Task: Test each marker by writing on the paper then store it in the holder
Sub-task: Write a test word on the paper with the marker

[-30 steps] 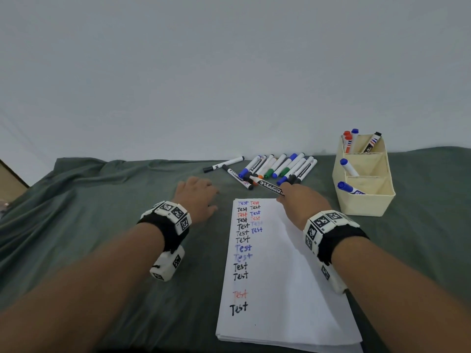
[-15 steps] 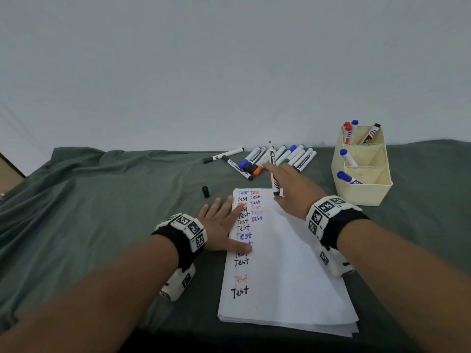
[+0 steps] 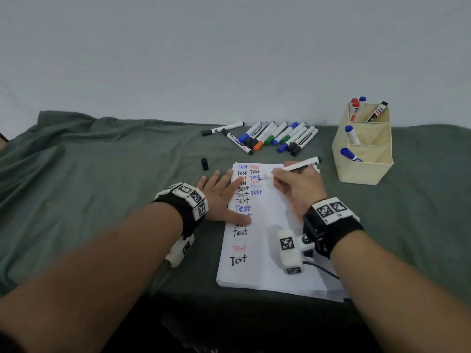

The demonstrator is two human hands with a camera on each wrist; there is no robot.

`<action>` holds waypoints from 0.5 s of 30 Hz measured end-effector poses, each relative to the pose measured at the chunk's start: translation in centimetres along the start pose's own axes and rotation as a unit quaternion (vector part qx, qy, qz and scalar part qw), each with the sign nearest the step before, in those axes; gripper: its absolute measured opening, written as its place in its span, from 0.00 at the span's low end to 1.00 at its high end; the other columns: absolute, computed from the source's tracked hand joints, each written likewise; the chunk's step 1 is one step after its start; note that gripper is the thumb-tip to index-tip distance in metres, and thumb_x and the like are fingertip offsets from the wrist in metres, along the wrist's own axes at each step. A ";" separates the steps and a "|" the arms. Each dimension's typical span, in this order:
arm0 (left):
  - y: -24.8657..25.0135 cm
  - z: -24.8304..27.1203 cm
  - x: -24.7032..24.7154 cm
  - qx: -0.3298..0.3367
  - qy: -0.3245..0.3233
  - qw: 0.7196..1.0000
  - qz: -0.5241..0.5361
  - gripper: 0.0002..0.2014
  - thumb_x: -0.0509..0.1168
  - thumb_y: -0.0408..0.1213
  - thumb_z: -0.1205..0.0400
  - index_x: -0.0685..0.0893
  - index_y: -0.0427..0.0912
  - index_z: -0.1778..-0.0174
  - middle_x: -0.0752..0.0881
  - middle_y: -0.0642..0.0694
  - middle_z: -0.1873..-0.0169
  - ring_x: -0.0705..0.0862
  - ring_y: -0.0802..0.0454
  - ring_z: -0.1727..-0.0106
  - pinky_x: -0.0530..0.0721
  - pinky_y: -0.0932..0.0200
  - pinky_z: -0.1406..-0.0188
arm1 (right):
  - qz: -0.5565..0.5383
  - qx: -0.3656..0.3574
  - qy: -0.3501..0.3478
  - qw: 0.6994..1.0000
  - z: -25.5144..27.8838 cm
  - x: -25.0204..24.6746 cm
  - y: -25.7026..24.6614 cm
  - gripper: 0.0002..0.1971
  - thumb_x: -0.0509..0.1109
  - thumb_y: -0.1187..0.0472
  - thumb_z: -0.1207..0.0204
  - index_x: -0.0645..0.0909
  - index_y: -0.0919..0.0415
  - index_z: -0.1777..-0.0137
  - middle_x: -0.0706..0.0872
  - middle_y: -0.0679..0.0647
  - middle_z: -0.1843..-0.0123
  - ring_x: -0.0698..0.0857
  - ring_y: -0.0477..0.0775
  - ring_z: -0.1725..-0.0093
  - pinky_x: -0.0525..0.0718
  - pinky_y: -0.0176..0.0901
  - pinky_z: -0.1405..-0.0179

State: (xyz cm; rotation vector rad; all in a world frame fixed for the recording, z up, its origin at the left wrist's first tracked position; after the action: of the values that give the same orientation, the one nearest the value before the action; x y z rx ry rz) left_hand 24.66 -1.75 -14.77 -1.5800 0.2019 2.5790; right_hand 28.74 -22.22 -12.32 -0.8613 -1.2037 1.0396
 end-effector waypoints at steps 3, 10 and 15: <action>0.0 -0.1 0.2 -0.001 0.005 1.000 0.004 0.64 0.50 0.89 0.45 0.30 0.64 0.18 0.28 0.56 0.17 0.29 0.47 0.16 0.32 0.37 0.19 | 0.085 -0.049 -0.028 0.995 0.3 0.2 0.2 0.12 0.84 0.68 0.34 0.87 0.53 0.70 0.88 0.58 0.68 0.88 0.55 0.65 0.89 0.43 0.60; -0.3 -0.2 0.1 -0.018 -0.004 0.999 0.035 0.68 0.53 0.90 0.52 0.31 0.67 0.19 0.29 0.59 0.17 0.29 0.49 0.16 0.32 0.34 0.20 | 0.183 -0.081 -0.069 0.977 0.8 0.9 0.2 0.07 0.86 0.57 0.37 0.90 0.52 0.65 0.93 0.58 0.63 0.94 0.56 0.60 0.90 0.43 0.58; -0.2 -0.2 0.0 -0.022 -0.006 0.999 0.039 0.69 0.54 0.90 0.52 0.31 0.67 0.19 0.29 0.59 0.17 0.29 0.49 0.16 0.32 0.33 0.20 | 0.242 -0.078 -0.062 0.965 1.1 0.9 0.0 0.06 0.86 0.53 0.37 0.91 0.48 0.65 0.93 0.56 0.63 0.93 0.59 0.59 0.93 0.61 0.50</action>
State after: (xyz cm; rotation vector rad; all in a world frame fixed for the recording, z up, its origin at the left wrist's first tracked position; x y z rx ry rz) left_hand 24.84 -1.61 -14.82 -1.6013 0.2102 2.6699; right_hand 27.65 -21.36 -11.88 -1.2697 -1.2186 1.4195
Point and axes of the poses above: each hand's wrist, its own z-axis away from the middle knuckle, its own x-axis out of the palm, y = z × x, the point moved 9 cm from there along -z, towards the middle knuckle
